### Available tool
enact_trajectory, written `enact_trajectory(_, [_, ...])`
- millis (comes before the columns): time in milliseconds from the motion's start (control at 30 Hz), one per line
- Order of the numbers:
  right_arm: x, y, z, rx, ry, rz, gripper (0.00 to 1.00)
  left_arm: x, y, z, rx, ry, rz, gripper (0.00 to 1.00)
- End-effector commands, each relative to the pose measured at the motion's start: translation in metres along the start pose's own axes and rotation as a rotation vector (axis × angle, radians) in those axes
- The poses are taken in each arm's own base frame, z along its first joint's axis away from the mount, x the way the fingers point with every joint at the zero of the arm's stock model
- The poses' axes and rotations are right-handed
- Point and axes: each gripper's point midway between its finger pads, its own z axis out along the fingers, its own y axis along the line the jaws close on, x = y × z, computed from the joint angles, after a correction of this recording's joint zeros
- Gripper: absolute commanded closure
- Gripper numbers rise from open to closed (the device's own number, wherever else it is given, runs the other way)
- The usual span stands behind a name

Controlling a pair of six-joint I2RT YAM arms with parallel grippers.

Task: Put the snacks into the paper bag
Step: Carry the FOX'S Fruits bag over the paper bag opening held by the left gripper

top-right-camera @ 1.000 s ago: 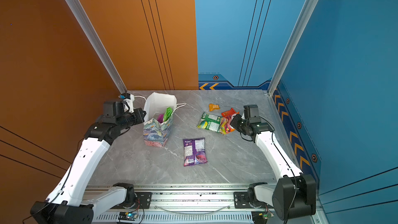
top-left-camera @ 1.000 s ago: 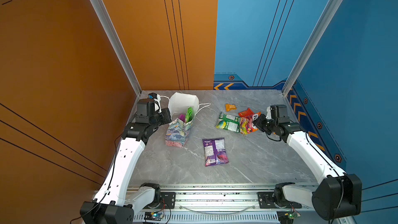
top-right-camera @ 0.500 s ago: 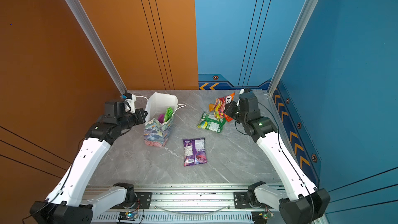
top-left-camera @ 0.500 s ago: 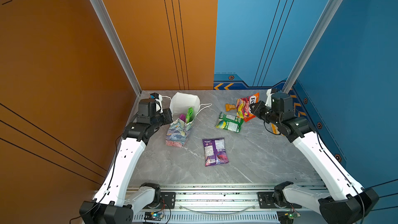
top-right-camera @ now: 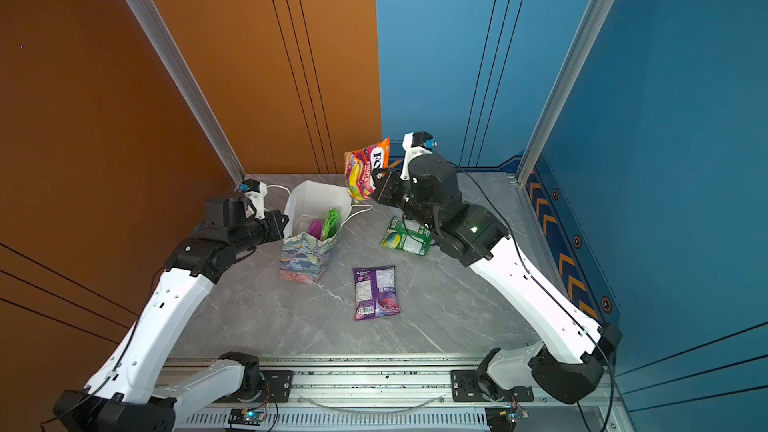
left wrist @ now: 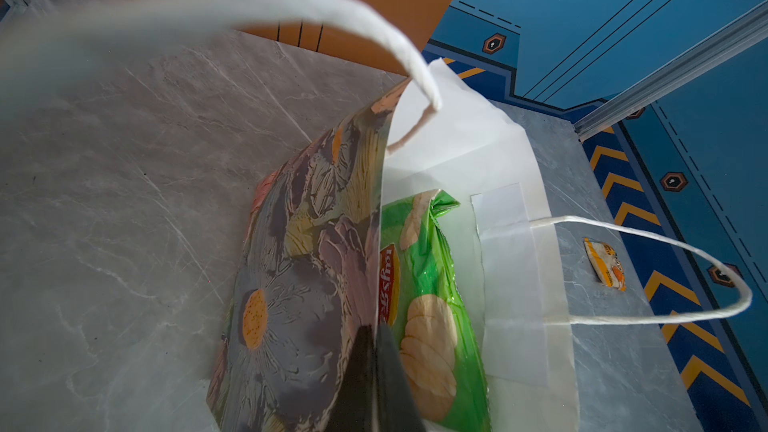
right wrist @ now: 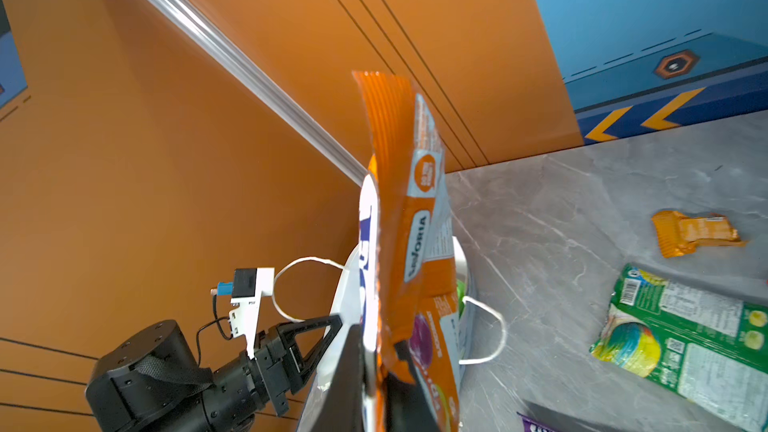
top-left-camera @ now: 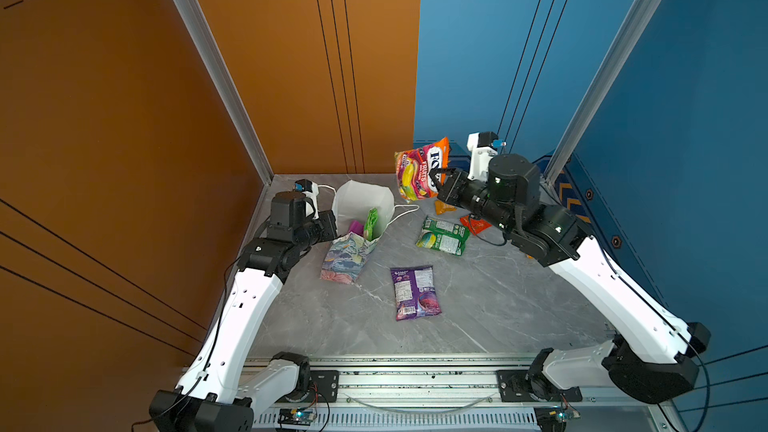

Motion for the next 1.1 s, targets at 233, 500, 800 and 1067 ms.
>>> enact_trajectory(233, [0.032,0.031,0.042,-0.017,0.054,0.030,1.00,0.001,-0.014,-0.005,0.038,-0.012,0.049,1.00])
enact_trajectory(500, [0.075,0.024,0.074,-0.001,0.163,0.073,1.00,0.001,-0.018,-0.006,0.058,-0.009,0.055,1.00])
enact_trajectory(800, [0.103,0.019,0.096,0.000,0.242,0.100,1.00,0.003,-0.029,-0.010,0.093,-0.012,0.085,1.00])
enact_trajectory(1067, [0.119,0.022,0.110,-0.018,0.279,0.127,1.00,0.004,-0.036,-0.013,0.118,-0.018,0.108,1.00])
